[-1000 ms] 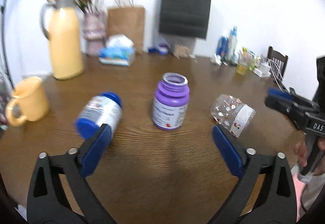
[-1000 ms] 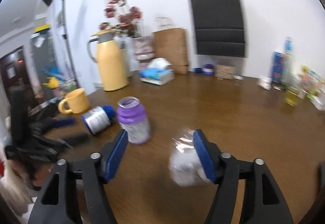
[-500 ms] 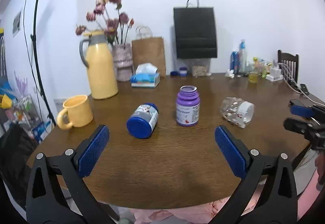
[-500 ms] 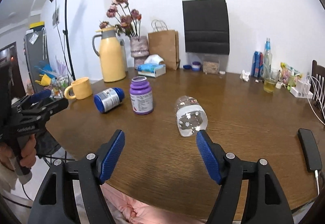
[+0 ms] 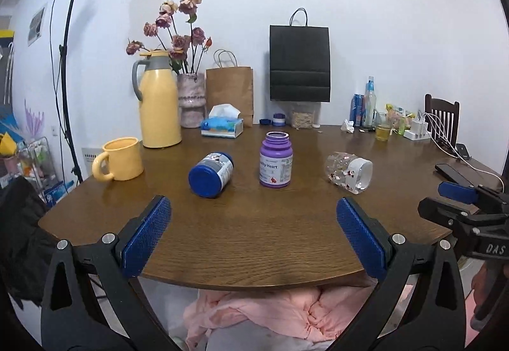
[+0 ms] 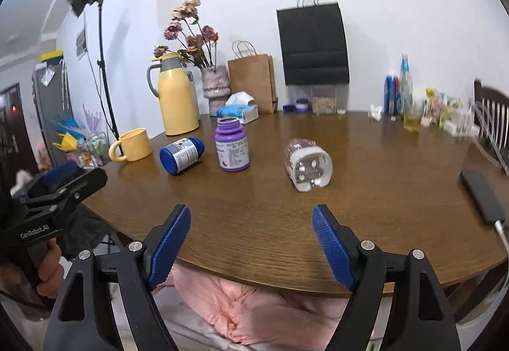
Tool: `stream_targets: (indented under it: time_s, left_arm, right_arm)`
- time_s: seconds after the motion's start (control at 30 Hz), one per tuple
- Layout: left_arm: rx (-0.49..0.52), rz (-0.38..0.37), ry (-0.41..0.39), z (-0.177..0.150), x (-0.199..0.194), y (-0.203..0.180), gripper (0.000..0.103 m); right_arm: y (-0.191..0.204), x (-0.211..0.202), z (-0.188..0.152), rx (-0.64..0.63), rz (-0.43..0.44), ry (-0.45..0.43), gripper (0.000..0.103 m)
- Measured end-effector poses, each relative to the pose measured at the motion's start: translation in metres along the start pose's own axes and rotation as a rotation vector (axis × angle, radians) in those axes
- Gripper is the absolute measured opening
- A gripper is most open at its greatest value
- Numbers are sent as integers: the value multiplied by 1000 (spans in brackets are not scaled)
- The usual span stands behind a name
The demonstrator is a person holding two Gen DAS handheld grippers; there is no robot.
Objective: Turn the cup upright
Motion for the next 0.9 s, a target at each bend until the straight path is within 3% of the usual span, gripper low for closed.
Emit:
stream_targets:
  time_s: [0.9]
  left_arm:
    - [-4, -13, -5, 1, -6, -1, 103]
  right_arm:
    - [4, -8, 1, 10, 11, -34, 83]
Point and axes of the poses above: each gripper's, at about its wrist camera, not at the fingertips, and x roughly the way its jaws point, y to its left, z to its top, the point moved 1 cm from there along x, roughly the way its jaws point
